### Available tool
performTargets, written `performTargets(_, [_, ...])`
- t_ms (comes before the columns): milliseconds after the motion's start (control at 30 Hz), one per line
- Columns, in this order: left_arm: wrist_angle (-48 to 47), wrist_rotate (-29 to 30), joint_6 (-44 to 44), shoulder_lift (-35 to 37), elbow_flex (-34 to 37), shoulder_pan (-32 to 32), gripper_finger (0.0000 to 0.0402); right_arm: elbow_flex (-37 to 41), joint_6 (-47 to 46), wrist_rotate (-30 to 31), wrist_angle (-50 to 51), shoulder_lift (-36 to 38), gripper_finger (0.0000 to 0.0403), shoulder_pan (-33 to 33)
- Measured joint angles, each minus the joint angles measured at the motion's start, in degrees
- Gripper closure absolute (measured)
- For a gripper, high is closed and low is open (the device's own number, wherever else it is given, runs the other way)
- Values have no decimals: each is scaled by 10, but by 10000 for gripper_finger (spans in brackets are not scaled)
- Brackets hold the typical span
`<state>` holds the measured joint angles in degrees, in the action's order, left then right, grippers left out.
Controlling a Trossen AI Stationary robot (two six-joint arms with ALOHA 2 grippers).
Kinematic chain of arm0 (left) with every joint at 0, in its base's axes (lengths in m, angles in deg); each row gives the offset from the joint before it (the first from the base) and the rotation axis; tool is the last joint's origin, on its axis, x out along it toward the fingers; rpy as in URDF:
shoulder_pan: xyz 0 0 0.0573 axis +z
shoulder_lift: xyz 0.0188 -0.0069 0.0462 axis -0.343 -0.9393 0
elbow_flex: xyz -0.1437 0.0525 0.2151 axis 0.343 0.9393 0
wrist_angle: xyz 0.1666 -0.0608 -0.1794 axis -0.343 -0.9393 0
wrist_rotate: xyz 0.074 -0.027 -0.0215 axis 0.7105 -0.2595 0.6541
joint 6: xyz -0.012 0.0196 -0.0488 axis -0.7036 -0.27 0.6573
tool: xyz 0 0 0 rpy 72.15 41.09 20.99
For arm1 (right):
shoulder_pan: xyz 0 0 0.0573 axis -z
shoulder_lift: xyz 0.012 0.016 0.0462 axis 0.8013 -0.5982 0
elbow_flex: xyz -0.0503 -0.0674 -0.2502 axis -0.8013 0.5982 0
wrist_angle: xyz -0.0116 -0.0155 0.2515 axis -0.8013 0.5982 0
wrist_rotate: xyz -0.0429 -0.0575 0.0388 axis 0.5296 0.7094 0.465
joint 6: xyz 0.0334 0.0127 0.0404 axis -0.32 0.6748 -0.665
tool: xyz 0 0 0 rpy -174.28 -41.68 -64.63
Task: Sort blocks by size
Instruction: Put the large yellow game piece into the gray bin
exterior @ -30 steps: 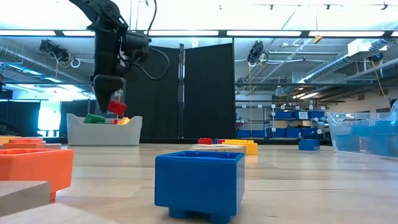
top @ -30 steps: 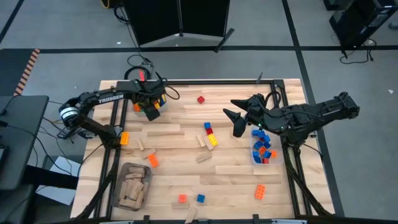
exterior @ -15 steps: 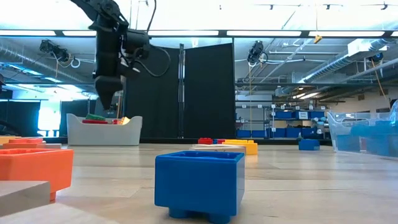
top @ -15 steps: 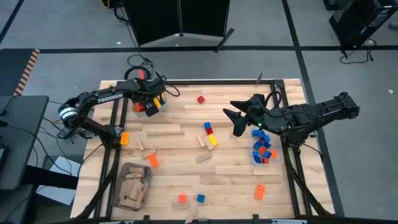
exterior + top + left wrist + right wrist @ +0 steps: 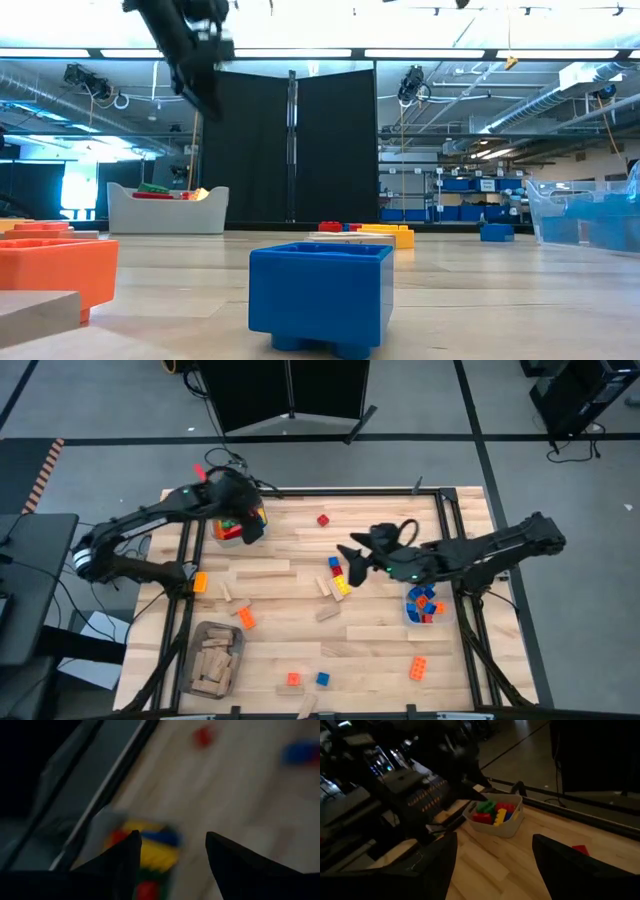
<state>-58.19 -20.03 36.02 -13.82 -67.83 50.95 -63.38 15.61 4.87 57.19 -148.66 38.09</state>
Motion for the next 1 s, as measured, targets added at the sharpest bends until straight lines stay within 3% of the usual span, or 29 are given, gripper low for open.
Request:
performTargets(100, [18,-88,-6,44,0,-3,172,0,14,-42,-41,-27,131,20])
performTargets(167, [23,-110,7,72,0,-4,172,-2,6,-90,-54,-40,131,39])
performTargets(400, [76,-110,47,175,42,-32,172,-92,-62,-226,102,-122,137,106])
performTargets(733, [240,-104,160,303,217,-123,172,-242,-140,-365,408,-284,139,151])
performTargets(900, [275,-104,199,328,269,-152,172,-230,-150,-438,449,-343,145,144])
performTargets(1000, [278,-103,201,329,272,-163,172,-221,-150,-447,442,-373,154,135])
